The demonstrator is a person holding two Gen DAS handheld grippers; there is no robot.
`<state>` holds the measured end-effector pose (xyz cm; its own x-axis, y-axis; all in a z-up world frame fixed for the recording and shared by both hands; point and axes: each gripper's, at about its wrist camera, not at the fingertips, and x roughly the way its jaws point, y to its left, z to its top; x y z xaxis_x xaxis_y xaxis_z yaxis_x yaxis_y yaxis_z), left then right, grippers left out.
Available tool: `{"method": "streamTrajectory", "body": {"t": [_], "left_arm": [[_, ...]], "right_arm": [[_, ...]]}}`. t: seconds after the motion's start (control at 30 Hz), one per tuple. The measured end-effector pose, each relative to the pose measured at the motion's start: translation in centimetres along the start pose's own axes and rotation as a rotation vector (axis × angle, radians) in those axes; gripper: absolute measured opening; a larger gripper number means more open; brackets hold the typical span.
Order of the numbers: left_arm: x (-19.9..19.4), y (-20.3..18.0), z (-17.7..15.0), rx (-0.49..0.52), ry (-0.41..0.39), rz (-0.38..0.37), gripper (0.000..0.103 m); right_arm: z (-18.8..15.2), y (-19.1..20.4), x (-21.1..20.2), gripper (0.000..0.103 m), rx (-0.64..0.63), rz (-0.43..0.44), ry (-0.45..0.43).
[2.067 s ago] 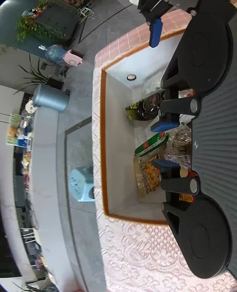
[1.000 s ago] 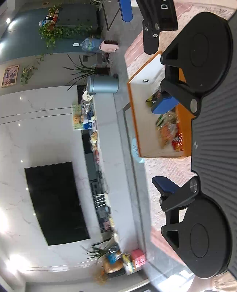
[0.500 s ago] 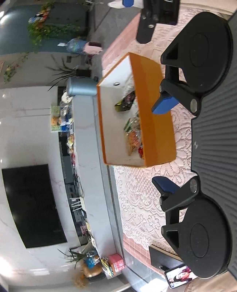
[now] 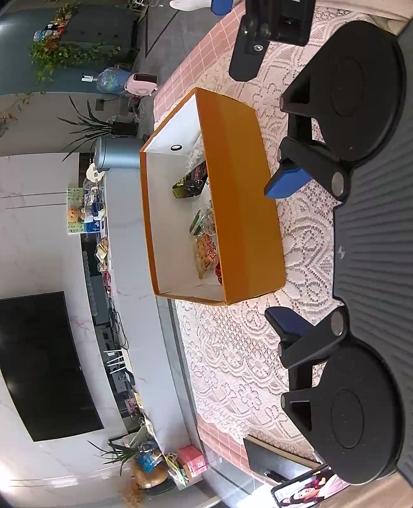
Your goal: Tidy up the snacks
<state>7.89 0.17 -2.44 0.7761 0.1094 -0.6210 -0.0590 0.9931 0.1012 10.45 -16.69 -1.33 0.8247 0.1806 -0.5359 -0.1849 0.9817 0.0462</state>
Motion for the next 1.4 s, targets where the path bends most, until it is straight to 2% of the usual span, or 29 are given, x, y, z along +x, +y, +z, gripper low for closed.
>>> {"method": "streamTrajectory", "body": {"t": [1.4], "left_arm": [[-0.39,0.11,0.11,0.01,-0.006,-0.008,0.091]], "right_arm": [[0.21,0.43,-0.84,0.097,-0.014,0.01,-0.016]]}}
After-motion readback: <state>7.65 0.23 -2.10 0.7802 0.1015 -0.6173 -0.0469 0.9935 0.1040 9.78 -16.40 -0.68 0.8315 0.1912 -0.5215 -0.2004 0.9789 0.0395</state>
